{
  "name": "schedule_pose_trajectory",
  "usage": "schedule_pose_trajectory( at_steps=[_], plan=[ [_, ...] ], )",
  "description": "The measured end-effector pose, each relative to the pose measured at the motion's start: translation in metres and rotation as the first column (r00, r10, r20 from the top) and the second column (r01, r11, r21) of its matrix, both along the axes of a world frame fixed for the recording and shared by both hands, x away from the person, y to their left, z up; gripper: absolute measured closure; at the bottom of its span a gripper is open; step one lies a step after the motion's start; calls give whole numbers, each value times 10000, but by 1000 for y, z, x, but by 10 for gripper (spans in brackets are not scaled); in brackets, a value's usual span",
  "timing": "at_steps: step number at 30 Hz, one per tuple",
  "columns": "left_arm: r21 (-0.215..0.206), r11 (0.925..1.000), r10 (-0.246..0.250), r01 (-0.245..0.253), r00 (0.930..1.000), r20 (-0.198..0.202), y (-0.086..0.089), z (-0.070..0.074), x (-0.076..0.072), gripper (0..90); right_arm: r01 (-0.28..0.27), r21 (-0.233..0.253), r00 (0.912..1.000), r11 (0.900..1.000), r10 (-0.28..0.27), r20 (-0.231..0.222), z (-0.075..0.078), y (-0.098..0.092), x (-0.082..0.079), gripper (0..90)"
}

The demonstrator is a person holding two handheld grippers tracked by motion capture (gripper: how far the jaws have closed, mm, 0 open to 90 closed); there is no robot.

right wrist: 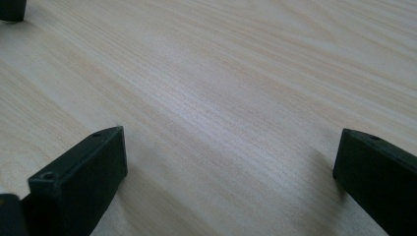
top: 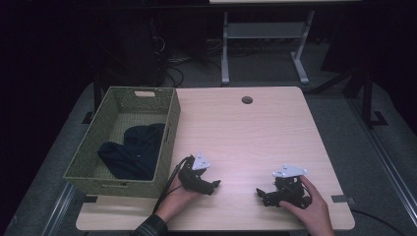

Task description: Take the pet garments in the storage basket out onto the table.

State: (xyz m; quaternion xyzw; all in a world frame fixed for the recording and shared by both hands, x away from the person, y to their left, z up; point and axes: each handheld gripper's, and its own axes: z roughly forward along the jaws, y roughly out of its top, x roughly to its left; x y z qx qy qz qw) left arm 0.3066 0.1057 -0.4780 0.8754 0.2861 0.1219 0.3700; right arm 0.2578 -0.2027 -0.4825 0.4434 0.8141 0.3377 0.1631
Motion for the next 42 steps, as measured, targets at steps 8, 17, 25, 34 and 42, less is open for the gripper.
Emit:
schedule_pose_trajectory(
  at_steps=[8,17,25,34,42],
  plan=[
    [12,10000,-88,88,10000,-1,1,0,0,130,-12,16,10000,10000,12,21,0,0,0,0],
    [184,9995,-248,251,9996,-144,2,2,0,131,-25,26,10000,10000,25,14,0,0,0,0],
    [93,9998,-149,152,9994,-318,4,7,2,134,-35,15,10000,10000,35,20,0,-1,0,0],
    [-365,9993,-76,59,9988,-489,8,16,3,135,-38,10,10000,10000,38,22,0,-1,0,0],
    [-600,9981,-150,111,9977,-659,11,21,4,136,-36,12,10000,10000,36,20,0,-1,0,0]
  ],
)
